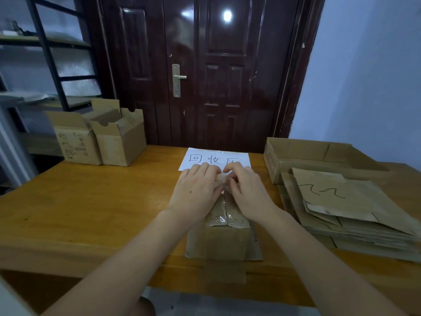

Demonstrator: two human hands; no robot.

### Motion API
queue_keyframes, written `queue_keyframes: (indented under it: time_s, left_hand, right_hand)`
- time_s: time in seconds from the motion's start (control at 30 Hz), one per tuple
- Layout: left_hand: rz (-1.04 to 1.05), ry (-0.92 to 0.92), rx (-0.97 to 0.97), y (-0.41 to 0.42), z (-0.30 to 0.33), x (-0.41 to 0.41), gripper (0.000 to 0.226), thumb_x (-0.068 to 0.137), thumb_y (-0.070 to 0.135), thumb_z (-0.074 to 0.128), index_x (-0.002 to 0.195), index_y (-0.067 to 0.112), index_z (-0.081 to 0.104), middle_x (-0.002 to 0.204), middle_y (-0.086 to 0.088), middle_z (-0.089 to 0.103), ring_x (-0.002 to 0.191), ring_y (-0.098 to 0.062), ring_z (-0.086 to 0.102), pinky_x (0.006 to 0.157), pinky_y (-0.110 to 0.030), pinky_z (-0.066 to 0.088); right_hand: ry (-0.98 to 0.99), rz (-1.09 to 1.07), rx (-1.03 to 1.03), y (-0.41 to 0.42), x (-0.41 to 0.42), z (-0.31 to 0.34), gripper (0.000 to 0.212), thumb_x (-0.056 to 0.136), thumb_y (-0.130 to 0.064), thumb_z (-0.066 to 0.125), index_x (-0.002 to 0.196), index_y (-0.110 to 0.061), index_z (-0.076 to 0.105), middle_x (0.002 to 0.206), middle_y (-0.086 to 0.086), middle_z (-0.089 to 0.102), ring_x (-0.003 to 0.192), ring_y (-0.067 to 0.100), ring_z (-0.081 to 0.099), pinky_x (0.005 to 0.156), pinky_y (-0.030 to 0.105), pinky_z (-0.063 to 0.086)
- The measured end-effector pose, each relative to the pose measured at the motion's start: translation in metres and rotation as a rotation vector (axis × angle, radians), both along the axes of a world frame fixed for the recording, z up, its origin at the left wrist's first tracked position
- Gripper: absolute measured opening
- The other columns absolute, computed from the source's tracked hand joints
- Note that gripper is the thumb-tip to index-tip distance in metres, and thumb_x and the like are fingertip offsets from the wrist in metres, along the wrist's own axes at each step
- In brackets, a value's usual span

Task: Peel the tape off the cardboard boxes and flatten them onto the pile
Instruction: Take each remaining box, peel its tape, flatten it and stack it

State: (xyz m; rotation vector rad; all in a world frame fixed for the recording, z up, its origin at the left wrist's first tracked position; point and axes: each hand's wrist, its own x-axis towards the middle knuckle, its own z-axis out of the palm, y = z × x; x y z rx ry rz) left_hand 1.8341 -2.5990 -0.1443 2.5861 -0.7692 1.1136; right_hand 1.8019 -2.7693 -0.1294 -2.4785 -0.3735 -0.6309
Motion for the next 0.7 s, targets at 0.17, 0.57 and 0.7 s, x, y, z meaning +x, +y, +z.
queue_keyframes:
  time_s: [0.17,0.57,0.7]
  left_hand:
    - [0.045,-0.022,0.023,-0.002,-0.007,0.002,0.03,0.097,0.045,0.044,0.088,0.022,0.063,0.082,0.007,0.059,0.079,-0.02,0.056,0.071,-0.032,0.036]
    - [0.018,0.013,0.079,0.0,-0.003,-0.01,0.044,0.101,0.052,0.033,0.096,0.023,0.066,0.089,0.006,0.06,0.084,-0.019,0.056,0.074,-0.034,0.044]
    - [0.063,0.054,0.055,0.0,-0.004,-0.016,0.039,0.106,0.041,0.029,0.093,0.024,0.061,0.09,0.007,0.058,0.084,-0.02,0.053,0.074,-0.034,0.042]
  right_hand:
    - [-0.096,0.015,-0.058,-0.003,-0.002,0.001,0.023,0.097,-0.012,0.058,0.114,-0.025,0.065,0.104,-0.014,0.06,0.102,0.013,0.046,0.091,0.045,0.046]
    - [-0.08,-0.124,-0.14,-0.002,-0.016,-0.004,0.024,0.105,-0.022,0.052,0.117,-0.02,0.073,0.109,-0.002,0.063,0.099,0.015,0.045,0.089,0.042,0.047]
    - [-0.013,-0.085,-0.152,-0.001,-0.022,0.004,0.034,0.103,-0.03,0.054,0.136,-0.022,0.059,0.123,-0.004,0.06,0.111,0.015,0.048,0.099,0.04,0.044]
